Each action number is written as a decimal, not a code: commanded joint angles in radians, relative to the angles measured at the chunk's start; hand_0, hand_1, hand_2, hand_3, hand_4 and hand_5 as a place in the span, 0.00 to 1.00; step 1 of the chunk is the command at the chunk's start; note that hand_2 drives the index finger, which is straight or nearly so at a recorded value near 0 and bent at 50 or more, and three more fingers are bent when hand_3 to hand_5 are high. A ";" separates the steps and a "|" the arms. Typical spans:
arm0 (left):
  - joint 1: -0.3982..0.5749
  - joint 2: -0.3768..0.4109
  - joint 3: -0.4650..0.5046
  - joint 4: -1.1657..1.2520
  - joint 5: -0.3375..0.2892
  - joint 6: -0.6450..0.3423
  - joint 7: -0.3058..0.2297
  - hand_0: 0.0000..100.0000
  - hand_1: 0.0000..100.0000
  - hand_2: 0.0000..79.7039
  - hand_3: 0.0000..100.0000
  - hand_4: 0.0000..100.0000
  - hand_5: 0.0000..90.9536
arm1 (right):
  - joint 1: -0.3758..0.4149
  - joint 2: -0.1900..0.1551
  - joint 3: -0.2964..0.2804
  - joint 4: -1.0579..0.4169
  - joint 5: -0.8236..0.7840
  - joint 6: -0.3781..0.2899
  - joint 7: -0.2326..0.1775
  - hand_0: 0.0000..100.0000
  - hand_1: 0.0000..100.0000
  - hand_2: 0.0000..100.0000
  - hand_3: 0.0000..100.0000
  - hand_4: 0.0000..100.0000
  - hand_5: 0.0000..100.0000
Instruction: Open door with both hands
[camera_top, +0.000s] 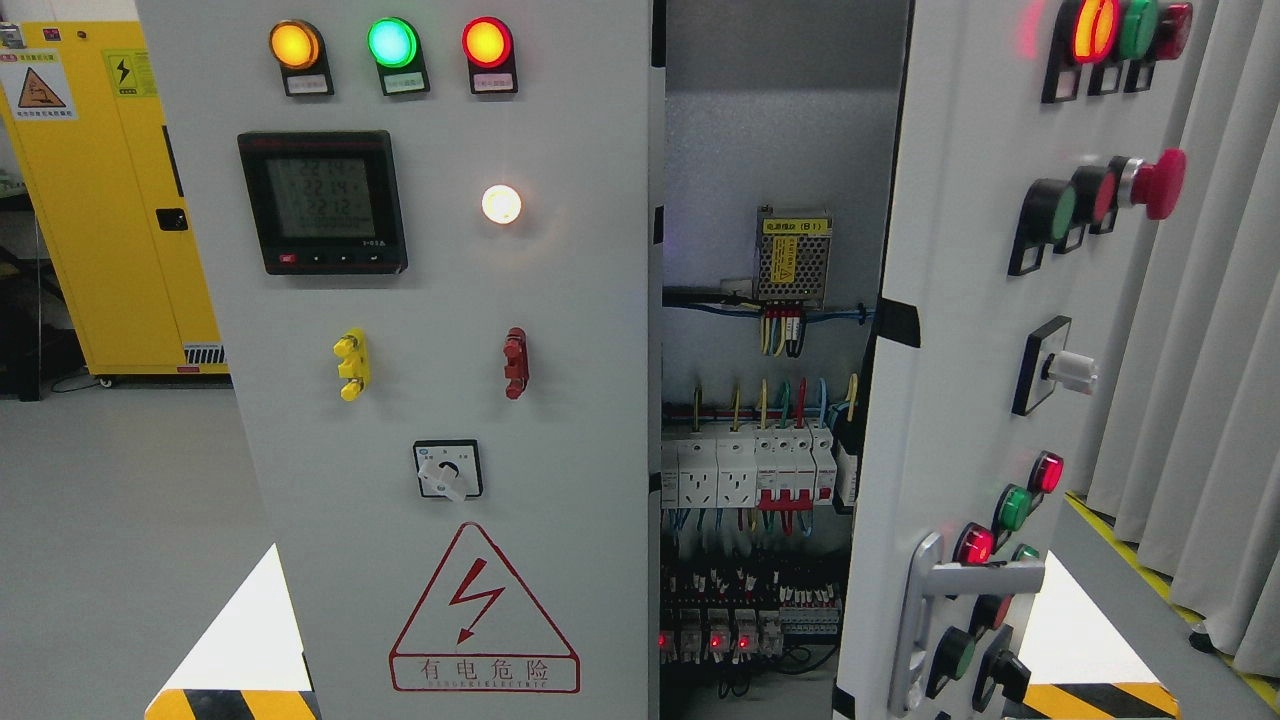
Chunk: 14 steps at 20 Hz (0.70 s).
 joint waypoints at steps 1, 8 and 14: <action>-0.326 -0.045 -0.011 -0.016 0.104 0.111 0.049 0.12 0.56 0.00 0.00 0.00 0.00 | 0.000 0.000 0.000 -0.001 0.000 0.000 0.000 0.00 0.50 0.04 0.00 0.00 0.00; -0.501 -0.185 -0.010 0.120 0.168 0.335 0.064 0.12 0.56 0.00 0.00 0.00 0.00 | 0.000 -0.001 -0.002 -0.001 0.000 -0.001 0.000 0.00 0.50 0.04 0.00 0.00 0.00; -0.674 -0.300 -0.005 0.263 0.184 0.420 0.113 0.12 0.56 0.00 0.00 0.00 0.00 | 0.000 -0.009 0.000 -0.001 0.000 -0.001 0.000 0.00 0.50 0.04 0.00 0.00 0.00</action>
